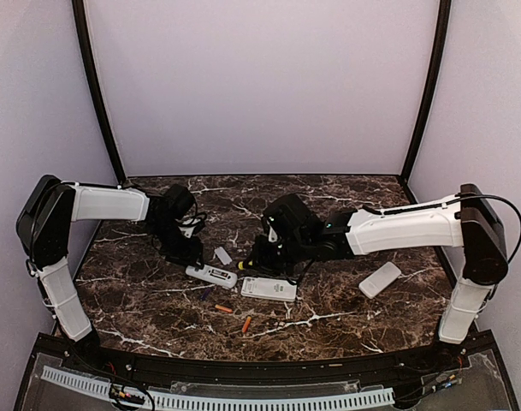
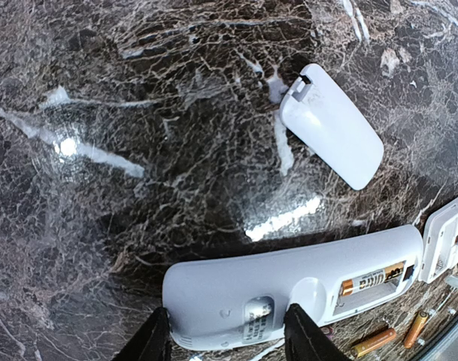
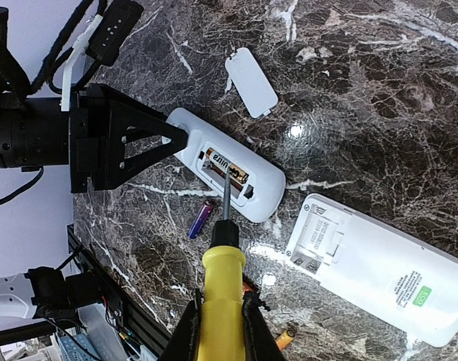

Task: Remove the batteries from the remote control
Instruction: Remove the battery from the remote control without the battery cover.

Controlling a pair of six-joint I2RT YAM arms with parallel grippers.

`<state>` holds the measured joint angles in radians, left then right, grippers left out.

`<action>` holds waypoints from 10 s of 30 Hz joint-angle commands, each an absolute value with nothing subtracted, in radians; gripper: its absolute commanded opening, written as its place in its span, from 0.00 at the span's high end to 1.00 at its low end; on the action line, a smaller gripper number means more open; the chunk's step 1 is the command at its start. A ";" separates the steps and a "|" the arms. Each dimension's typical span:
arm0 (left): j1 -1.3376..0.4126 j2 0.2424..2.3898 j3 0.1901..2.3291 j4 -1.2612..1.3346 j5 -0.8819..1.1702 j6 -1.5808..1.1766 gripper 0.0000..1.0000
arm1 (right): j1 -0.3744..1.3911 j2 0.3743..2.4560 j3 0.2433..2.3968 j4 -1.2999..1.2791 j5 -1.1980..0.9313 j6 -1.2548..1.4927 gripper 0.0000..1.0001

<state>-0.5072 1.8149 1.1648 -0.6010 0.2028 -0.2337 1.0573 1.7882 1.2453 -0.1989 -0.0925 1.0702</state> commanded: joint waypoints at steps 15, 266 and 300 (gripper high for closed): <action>-0.532 1.824 1.149 -0.629 0.230 -0.209 0.50 | 1.065 1.819 1.291 -0.222 -0.107 1.037 1.00; -0.657 1.811 1.215 -0.569 0.298 -0.195 0.32 | 1.050 1.940 1.489 -0.568 0.056 0.679 1.00; -0.558 1.742 1.109 -0.567 0.385 -0.249 0.30 | 1.093 1.910 1.454 -0.556 0.026 0.740 1.00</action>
